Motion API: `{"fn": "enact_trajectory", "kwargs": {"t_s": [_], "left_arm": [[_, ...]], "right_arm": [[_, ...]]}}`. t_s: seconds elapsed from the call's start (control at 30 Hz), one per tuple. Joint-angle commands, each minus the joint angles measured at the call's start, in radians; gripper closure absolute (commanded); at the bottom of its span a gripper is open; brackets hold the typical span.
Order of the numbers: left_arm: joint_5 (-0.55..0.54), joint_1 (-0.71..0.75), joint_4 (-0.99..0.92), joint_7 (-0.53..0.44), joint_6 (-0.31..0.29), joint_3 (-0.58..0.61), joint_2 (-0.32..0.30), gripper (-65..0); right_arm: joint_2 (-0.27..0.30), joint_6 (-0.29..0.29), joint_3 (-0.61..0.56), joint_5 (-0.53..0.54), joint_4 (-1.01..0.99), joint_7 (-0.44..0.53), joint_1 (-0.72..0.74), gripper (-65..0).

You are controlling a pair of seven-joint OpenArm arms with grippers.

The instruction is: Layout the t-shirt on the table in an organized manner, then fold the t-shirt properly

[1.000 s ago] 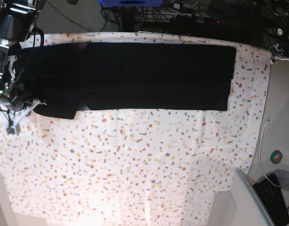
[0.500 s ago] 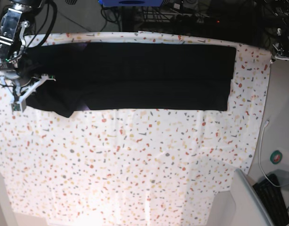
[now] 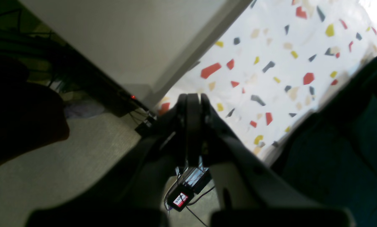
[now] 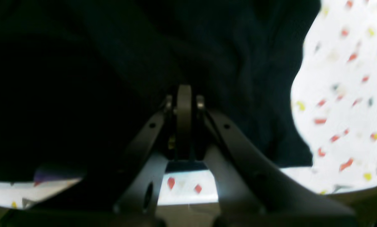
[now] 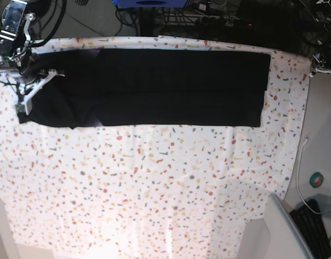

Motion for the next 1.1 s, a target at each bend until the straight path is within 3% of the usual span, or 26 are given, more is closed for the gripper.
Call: {"fn": "enact_trajectory", "kwargs": {"t_s": [0.0,0.3,0.37,0.5,0.6,0.73,0.9,1.07], "left_arm": [[-0.007,0.0,0.014,-0.012,0.001,-0.005,-0.02,0.0],[-0.013,0.0,0.02,-0.012,0.001,-0.005,-0.019,0.0],[-0.016,0.0,0.023,-0.012,0.001,-0.003,-0.014,0.0],[-0.018,0.011,0.085,-0.012,0.001,0.115,-0.009,0.0],[-0.018,0.036,0.194,-0.015,-0.017,0.218,0.041,0.0],[-0.004,0.028,0.249,-0.091,-0.093,0.41,0.099,0.0],[0.117,-0.017,0.086,-0.31,-0.083,0.646,0.115,0.0],[0.231,-0.055,-0.09,-0.414,-0.039,0.701,0.124,0.0]], "right_arm": [[-0.002,0.0,0.019,0.004,0.023,-0.004,0.004,0.0],[-0.039,0.0,0.036,0.004,0.153,-0.068,-0.029,0.0],[-0.054,0.0,0.034,0.004,0.202,-0.068,-0.042,-4.8],[-0.055,-0.006,0.043,0.001,0.233,-0.048,-0.031,-7.1],[-0.052,-0.001,0.063,-0.001,0.199,0.044,0.017,-6.8],[0.029,0.0,0.057,-0.001,-0.003,0.15,0.152,0.0],[0.123,0.0,0.066,-0.001,-0.295,0.167,0.325,0.0],[0.187,-0.007,0.06,-0.002,-0.493,0.236,0.411,0.0]]}}
